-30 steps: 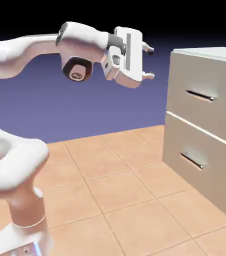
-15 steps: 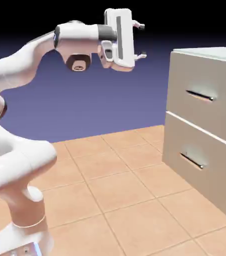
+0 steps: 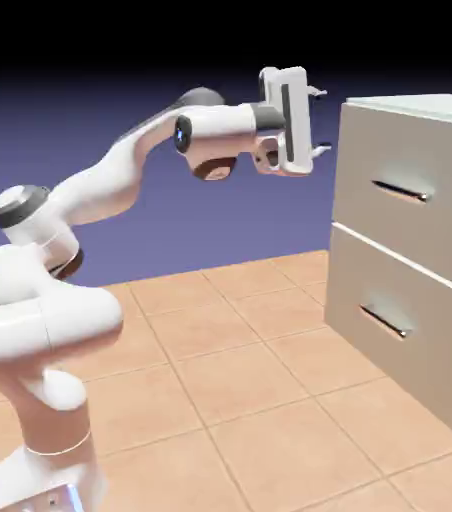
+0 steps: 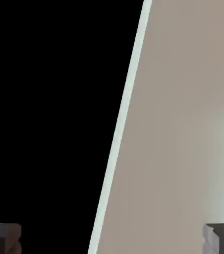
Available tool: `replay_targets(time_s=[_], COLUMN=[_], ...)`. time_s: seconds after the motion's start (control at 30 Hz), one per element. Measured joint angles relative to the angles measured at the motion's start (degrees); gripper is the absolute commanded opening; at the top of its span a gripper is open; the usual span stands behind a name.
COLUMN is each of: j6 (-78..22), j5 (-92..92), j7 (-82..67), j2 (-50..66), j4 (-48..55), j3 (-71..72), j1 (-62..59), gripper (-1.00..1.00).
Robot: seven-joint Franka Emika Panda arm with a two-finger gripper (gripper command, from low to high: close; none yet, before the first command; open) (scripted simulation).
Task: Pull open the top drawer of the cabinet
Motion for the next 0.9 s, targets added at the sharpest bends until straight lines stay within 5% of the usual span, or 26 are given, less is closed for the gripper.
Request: replay_targets(time_s=[0.33,0.5,0.53,0.9], j6=[-4.5,-1.4,-1.3,-5.1], j5=[20.1,20.7,20.7,19.5], j7=[4.1,5.1,5.2,0.5], j2=[-8.5,-7.5,-7.5,-6.3], j4=[5.3,15.7,16.3,-1.6], j3=[9.4,9.3,9.3,10.1], j1=[-12.8,-20.2,-20.6,-6.5], gripper=[0.00,0.00,-1.00,-1.00])
